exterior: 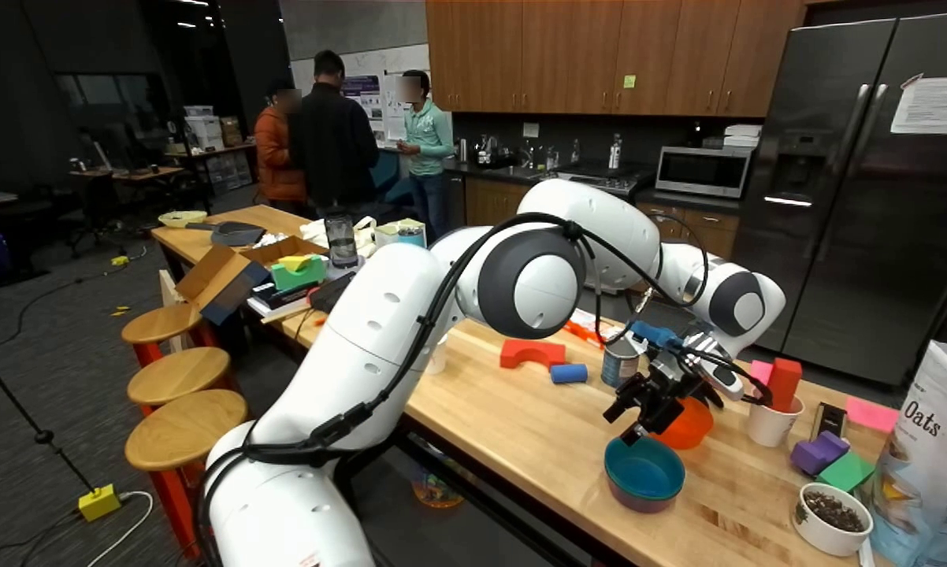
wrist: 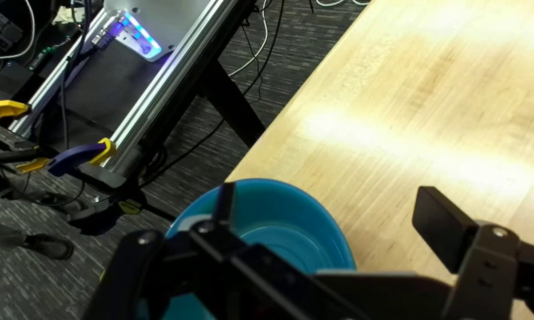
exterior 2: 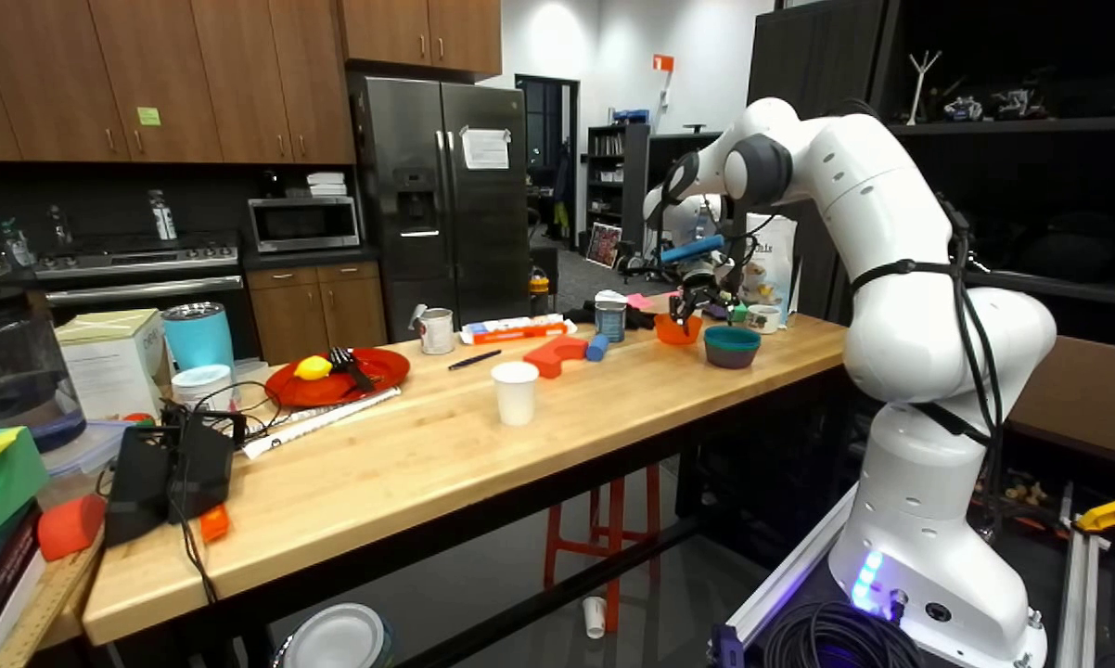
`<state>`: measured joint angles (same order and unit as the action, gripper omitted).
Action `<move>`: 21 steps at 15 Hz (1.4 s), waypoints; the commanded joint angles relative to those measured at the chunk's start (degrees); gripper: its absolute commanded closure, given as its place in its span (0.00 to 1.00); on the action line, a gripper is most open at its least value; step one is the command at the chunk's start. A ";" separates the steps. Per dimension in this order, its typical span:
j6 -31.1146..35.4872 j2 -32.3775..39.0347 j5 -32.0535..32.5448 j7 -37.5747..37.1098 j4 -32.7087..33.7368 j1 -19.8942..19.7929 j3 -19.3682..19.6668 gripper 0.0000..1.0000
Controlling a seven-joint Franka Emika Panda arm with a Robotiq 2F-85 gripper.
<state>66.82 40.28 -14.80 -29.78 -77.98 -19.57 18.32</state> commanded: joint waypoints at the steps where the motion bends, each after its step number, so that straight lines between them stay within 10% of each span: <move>1: -0.60 1.09 -0.47 -0.93 0.27 -0.53 0.08 0.00; 6: 0.13 1.29 -0.11 -1.69 -0.02 -0.31 0.58 0.00; 13: 0.63 1.03 0.33 -4.44 0.13 -0.04 1.12 0.64; 15: 0.42 1.20 0.70 -5.70 0.27 0.18 1.21 0.26; 21: 0.05 1.66 2.07 -7.98 0.44 0.34 1.04 0.03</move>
<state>67.24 42.04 -13.60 -36.20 -77.81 -19.55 19.04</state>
